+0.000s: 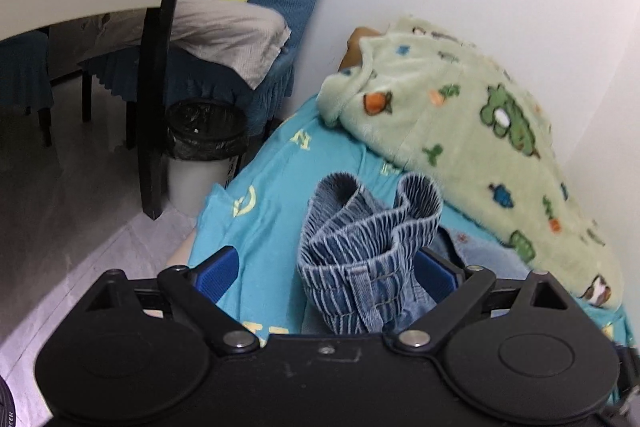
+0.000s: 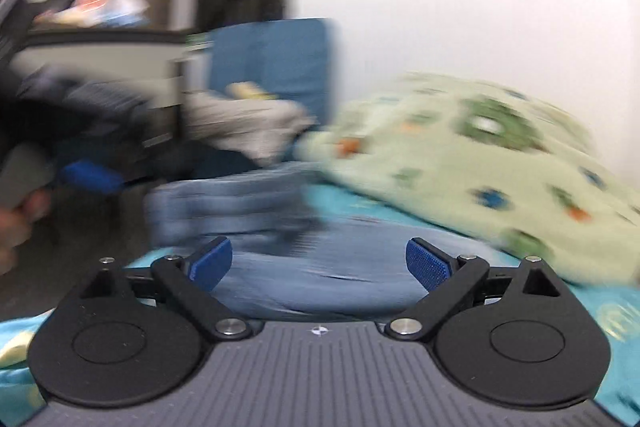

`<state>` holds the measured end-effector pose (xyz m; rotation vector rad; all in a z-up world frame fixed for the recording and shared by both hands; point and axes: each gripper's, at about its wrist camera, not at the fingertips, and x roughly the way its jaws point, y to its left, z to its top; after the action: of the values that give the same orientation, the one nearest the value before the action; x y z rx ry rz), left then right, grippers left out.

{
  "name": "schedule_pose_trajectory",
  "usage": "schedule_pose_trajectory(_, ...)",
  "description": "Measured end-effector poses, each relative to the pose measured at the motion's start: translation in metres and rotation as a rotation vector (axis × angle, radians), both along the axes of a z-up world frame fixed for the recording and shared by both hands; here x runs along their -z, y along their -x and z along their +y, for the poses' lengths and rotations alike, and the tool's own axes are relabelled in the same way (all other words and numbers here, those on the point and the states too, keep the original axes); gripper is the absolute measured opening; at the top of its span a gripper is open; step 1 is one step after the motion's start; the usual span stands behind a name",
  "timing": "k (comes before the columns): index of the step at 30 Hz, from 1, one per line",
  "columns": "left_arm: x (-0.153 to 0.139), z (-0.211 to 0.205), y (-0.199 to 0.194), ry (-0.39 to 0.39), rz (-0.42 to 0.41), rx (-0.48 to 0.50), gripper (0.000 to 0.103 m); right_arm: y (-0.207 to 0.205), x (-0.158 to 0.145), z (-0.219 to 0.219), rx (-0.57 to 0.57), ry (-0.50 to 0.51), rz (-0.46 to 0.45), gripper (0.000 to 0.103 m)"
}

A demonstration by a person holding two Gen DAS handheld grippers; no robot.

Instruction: Fold clothes

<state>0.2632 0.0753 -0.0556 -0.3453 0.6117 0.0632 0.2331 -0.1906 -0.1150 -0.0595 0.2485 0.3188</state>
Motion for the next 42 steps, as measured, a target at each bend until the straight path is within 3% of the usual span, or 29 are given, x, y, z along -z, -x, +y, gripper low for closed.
schedule_pose_trajectory(3,0.006,-0.007,-0.010,-0.021,0.010,0.037,0.094,-0.017,0.008,-0.031,0.108,-0.066,0.054,0.094)
schedule_pose_trajectory(5,0.010,-0.008,-0.015,-0.052,0.023,-0.008,0.094,-0.027,0.014,-0.046,0.140,-0.126,0.095,0.094)
schedule_pose_trajectory(9,0.021,0.003,-0.021,0.032,0.045,-0.068,0.094,-0.038,0.026,-0.059,0.156,-0.204,0.151,0.091)
schedule_pose_trajectory(14,0.037,0.025,-0.025,0.094,0.122,-0.187,0.095,-0.047,0.028,-0.061,0.167,-0.204,0.164,0.090)
schedule_pose_trajectory(17,0.045,0.033,-0.027,0.110,0.156,-0.223,0.096,-0.058,0.041,-0.067,0.184,-0.183,0.241,0.090)
schedule_pose_trajectory(20,0.048,0.041,-0.025,0.180,0.168,-0.228,0.096,-0.064,0.049,-0.077,0.168,-0.252,0.324,0.090)
schedule_pose_trajectory(24,0.041,0.041,-0.020,0.219,0.168,-0.194,0.094,-0.064,0.045,-0.092,0.128,-0.388,0.349,0.090)
schedule_pose_trajectory(28,0.034,0.036,-0.002,0.273,0.146,-0.084,0.094,-0.065,0.042,-0.108,0.094,-0.560,0.371,0.090)
schedule_pose_trajectory(30,0.034,0.030,0.002,0.259,0.156,-0.041,0.094,-0.066,0.044,-0.114,0.088,-0.627,0.394,0.090)
schedule_pose_trajectory(33,0.040,0.022,-0.005,0.209,0.202,-0.038,0.094,-0.072,0.051,-0.120,0.094,-0.696,0.443,0.090)
schedule_pose_trajectory(38,0.053,0.017,-0.011,0.276,0.228,0.040,0.094,-0.080,0.060,-0.116,0.069,-0.728,0.505,0.090)
schedule_pose_trajectory(42,0.065,0.017,-0.019,0.345,0.264,0.051,0.087,-0.089,0.068,-0.114,0.014,-0.772,0.532,0.090)
